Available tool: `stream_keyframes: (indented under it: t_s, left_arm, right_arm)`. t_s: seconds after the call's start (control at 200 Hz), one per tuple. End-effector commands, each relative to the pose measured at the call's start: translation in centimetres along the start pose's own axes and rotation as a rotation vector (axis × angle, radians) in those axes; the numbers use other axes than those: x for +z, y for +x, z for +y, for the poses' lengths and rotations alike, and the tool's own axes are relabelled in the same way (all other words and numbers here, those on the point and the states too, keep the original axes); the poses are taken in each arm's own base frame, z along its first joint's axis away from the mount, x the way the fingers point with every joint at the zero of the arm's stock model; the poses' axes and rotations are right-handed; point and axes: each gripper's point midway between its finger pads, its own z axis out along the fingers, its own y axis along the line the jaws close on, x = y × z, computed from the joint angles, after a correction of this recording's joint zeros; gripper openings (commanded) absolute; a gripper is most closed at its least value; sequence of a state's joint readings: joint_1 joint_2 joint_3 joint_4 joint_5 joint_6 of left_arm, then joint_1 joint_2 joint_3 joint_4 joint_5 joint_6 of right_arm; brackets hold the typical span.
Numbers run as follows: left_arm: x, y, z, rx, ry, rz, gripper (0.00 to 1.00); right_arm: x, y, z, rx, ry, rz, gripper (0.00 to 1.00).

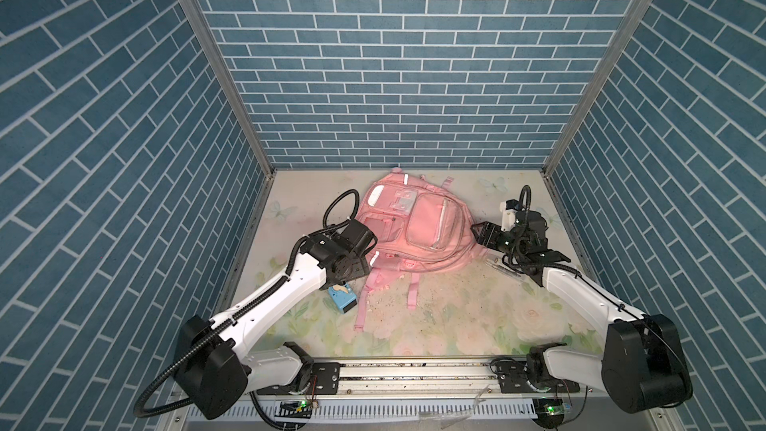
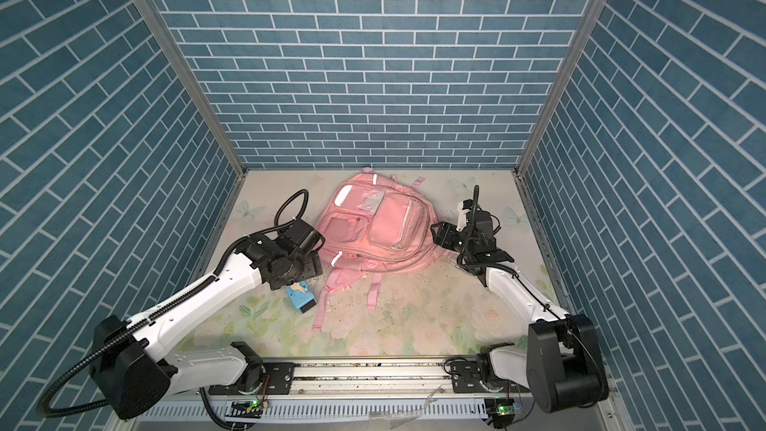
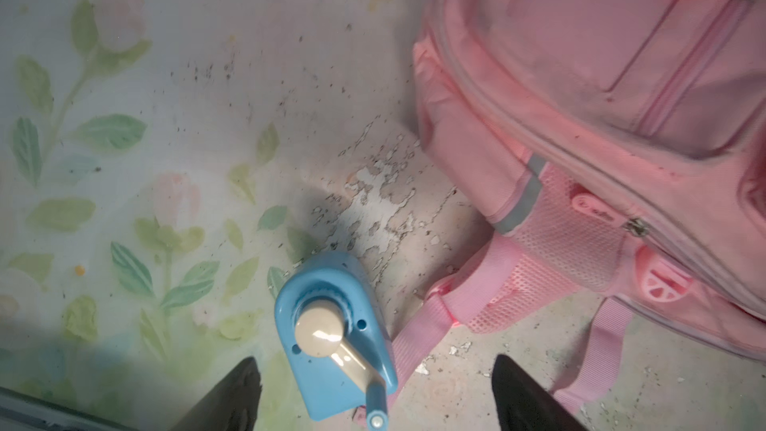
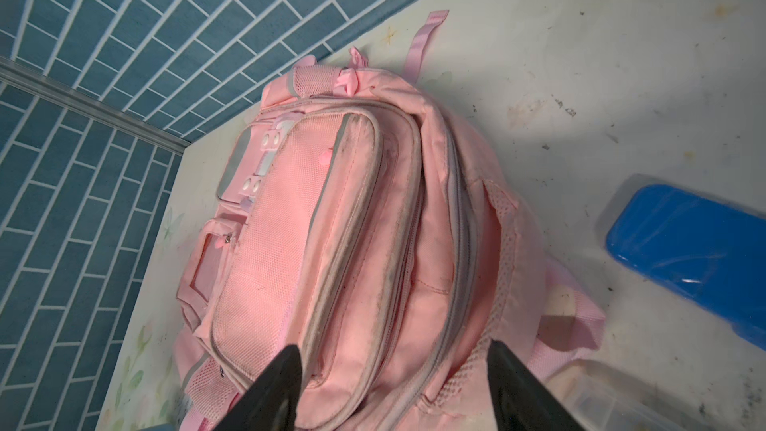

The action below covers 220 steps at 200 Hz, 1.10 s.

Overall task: Pack the student bag
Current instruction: 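Grasp the blue pencil sharpener beside the backpack with the left gripper and lift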

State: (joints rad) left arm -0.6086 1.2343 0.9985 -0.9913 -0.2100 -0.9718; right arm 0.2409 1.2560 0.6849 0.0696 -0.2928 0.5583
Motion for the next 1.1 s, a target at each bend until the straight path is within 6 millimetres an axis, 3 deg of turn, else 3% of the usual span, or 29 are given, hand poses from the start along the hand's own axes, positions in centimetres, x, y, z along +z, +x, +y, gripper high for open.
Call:
stream_keyframes:
  t_s: [0.0, 0.235, 0.585, 0.81, 1.025, 1.095]
  left_arm:
    - [0.4, 0.7, 0.9, -0.124, 0.013, 0.030, 0.88]
    - [3.5, 3.1, 1.1, -0.174, 0.028, 0.106, 0.88]
    - [5.9, 4.6, 2.2, -0.210, 0.024, 0.135, 0.85]
    - [6.5, 4.6, 2.4, -0.202, 0.036, 0.128, 0.69]
    - [6.1, 4.2, 1.5, -0.178, 0.079, 0.118, 0.45]
    - [5.4, 3.5, 1.0, -0.153, 0.097, 0.103, 0.42]
  right_arm:
    - [0.4, 0.4, 0.2, -0.041, -0.025, 0.021, 0.71]
    - [1.0, 0.6, 0.0, -0.045, -0.025, 0.036, 0.71]
    - [1.5, 0.8, 0.1, -0.042, -0.033, 0.057, 0.70]
    - [1.4, 0.7, 0.3, -0.042, -0.037, 0.058, 0.70]
    - [1.3, 0.4, 0.6, -0.042, -0.046, 0.056, 0.69]
    - [1.1, 0.2, 0.9, -0.050, -0.058, 0.051, 0.68]
